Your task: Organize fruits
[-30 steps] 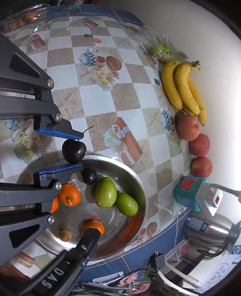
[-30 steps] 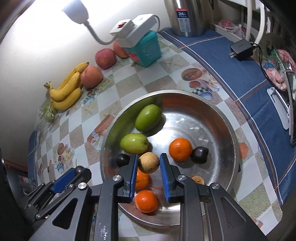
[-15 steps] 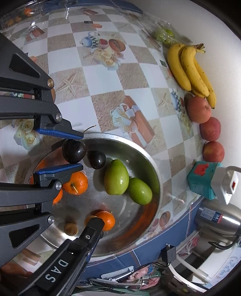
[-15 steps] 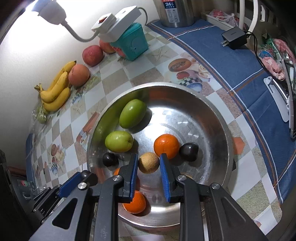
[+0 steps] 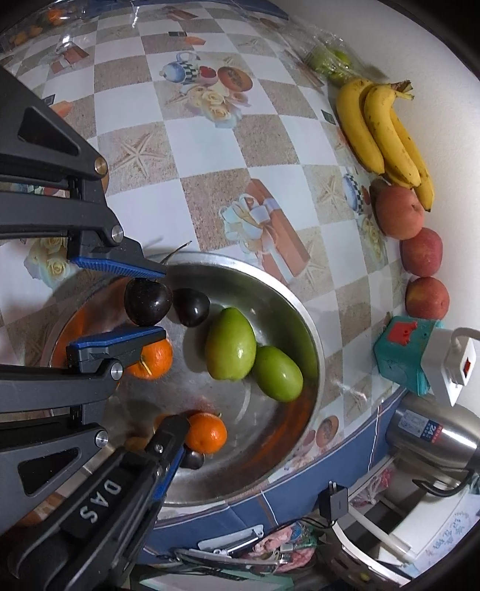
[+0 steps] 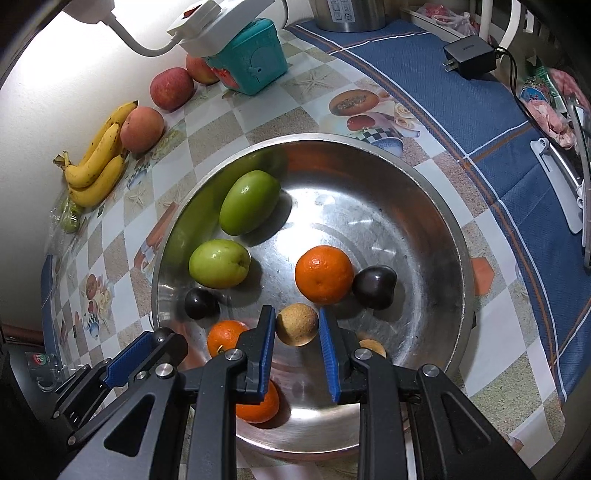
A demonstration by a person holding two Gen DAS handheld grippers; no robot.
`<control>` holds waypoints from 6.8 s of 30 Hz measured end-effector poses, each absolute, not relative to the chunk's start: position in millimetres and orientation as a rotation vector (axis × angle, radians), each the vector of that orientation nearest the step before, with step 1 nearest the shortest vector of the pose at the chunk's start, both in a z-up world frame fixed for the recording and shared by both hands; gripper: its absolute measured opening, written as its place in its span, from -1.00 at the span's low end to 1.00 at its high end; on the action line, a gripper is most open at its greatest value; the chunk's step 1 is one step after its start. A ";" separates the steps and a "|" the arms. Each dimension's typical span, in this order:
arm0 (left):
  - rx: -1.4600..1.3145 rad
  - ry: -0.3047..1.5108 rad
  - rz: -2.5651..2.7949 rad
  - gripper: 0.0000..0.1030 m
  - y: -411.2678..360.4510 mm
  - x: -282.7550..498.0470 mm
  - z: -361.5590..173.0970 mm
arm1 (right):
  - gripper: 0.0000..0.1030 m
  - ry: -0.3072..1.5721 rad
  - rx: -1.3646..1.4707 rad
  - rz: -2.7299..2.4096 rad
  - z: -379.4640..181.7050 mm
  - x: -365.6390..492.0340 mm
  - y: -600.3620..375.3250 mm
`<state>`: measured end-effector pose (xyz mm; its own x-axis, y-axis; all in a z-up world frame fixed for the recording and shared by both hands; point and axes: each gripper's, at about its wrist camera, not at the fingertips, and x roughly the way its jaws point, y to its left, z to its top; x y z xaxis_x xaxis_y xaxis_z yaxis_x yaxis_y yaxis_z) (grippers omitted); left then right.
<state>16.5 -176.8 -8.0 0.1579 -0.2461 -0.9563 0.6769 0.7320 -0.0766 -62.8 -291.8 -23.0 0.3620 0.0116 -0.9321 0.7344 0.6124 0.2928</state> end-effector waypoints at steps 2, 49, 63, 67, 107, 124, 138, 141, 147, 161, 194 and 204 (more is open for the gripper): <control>0.419 1.249 -0.691 -0.44 -178.5 15.4 -8.1 | -0.50 1.119 0.802 -0.536 -23.0 -62.9 -291.6; 0.373 1.250 -0.569 0.32 -154.5 42.1 0.8 | -0.50 1.076 0.767 -0.518 -4.4 -61.1 -289.2; 0.351 1.287 -0.293 0.75 -106.1 79.6 -16.0 | 0.12 1.087 0.634 -0.511 4.1 -46.4 -274.4; 0.347 1.287 -0.251 0.91 -99.7 84.8 -19.2 | 0.33 1.091 0.613 -0.502 3.5 -43.5 -271.7; 0.394 1.110 -0.221 1.00 -82.2 89.4 -9.4 | 0.86 1.062 0.449 -0.481 6.0 -35.6 -249.3; 0.441 1.084 -0.078 1.00 -63.5 58.3 -1.9 | 0.86 1.050 0.472 -0.466 11.7 -66.7 -238.8; 0.538 1.038 -0.066 1.00 -62.6 19.0 8.3 | 0.86 1.066 0.476 -0.460 10.3 -98.1 -225.1; 0.534 1.026 -0.056 1.00 -59.0 10.7 13.3 | 0.86 1.065 0.483 -0.459 10.3 -106.7 -222.7; 0.551 0.996 -0.083 1.00 -54.0 -9.5 20.0 | 0.86 1.091 0.527 -0.463 2.0 -121.2 -221.5; 0.497 0.986 -0.099 1.00 -26.8 -33.8 28.9 | 0.86 1.072 0.540 -0.457 7.2 -138.5 -212.1; 0.433 0.974 -0.160 1.00 -18.7 -34.2 36.3 | 0.86 1.024 0.483 -0.448 24.7 -141.1 -197.6; 0.429 0.982 -0.161 1.00 -17.6 -33.5 35.3 | 0.86 1.029 0.478 -0.448 24.0 -140.1 -196.6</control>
<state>-33.5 -17.6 35.3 0.5512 0.0597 -0.8323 0.3218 0.9051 0.2780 -140.1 -196.6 24.0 0.4443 -0.1277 -0.8867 0.5618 0.8107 0.1648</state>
